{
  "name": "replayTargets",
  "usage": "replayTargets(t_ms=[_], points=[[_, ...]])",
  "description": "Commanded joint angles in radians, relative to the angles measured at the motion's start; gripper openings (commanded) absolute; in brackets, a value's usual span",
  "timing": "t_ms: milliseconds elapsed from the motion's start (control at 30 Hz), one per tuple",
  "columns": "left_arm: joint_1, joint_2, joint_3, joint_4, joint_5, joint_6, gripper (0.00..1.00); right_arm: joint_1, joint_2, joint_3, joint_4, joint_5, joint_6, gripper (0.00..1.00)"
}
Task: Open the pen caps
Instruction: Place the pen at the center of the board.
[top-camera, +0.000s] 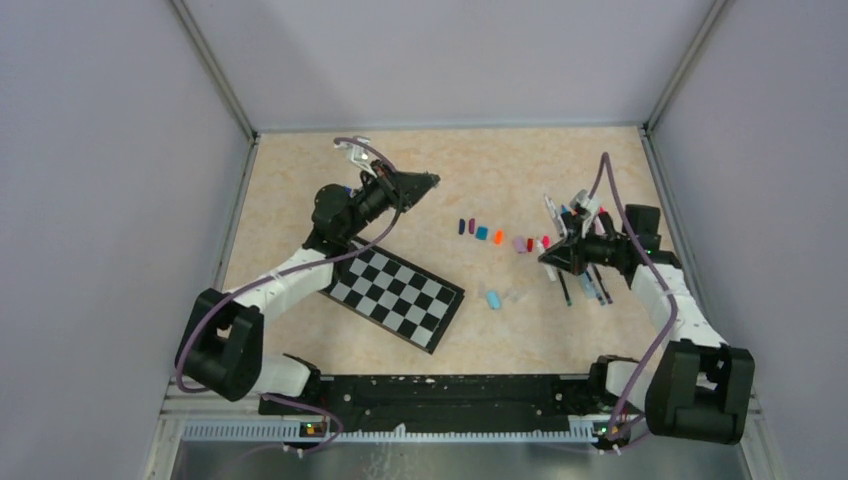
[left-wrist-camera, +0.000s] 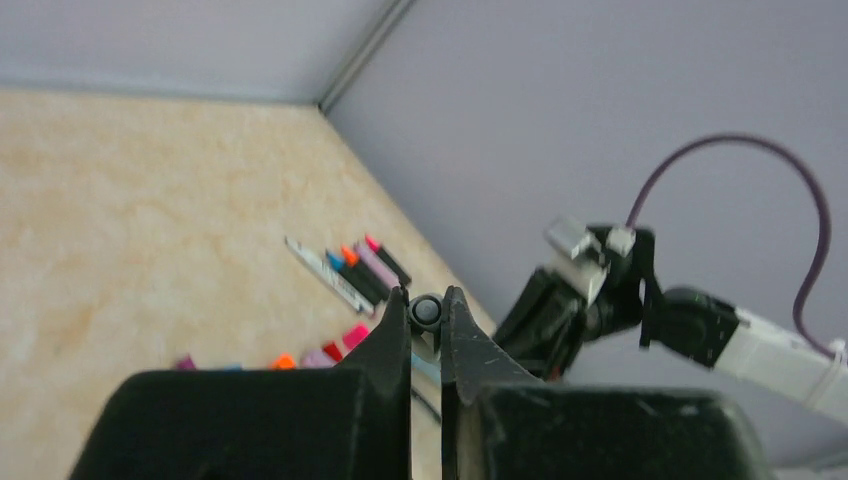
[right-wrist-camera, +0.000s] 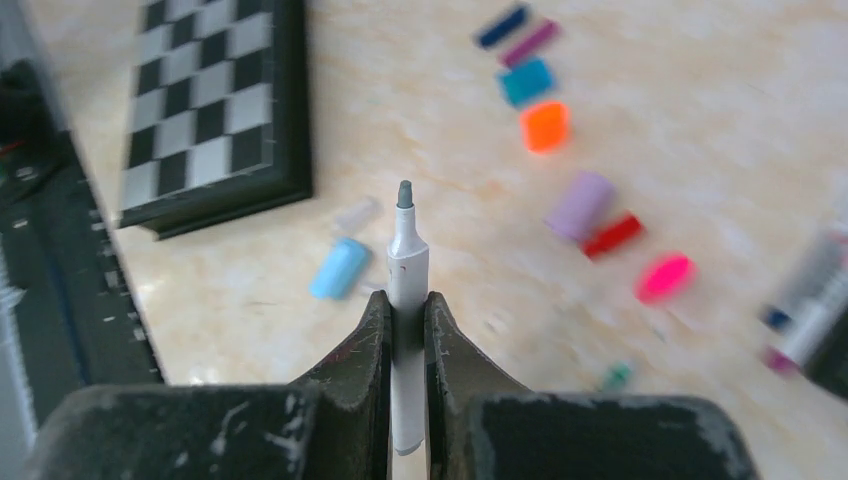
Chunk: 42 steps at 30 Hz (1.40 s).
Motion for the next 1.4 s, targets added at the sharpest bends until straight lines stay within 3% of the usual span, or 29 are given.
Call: replayTargets(t_ms=[0, 200, 333, 533, 1000, 1367], points=[[-0.027, -0.056, -0.122, -0.039, 0.138, -0.022, 0.00, -0.165, -0.034, 0.059, -0.122, 0.164, -0.137, 0.00], [-0.182, -0.059, -0.200, -0.137, 0.119, 0.095, 0.00, -0.319, 0.057, 0.158, -0.279, 0.380, -0.194, 0.00], [-0.299, -0.008, -0.182, -0.221, 0.071, 0.160, 0.00, -0.454, 0.106, 0.181, -0.289, 0.418, -0.224, 0.00], [-0.382, 0.090, -0.158, -0.211, 0.088, 0.178, 0.00, -0.488, 0.189, 0.186, -0.302, 0.577, -0.317, 0.00], [-0.396, 0.065, -0.169, -0.278, 0.054, 0.237, 0.00, -0.492, 0.402, 0.240, -0.284, 0.501, -0.304, 0.10], [-0.410, 0.055, -0.157, -0.330, 0.033, 0.239, 0.00, -0.492, 0.390, 0.237, -0.279, 0.452, -0.287, 0.30]])
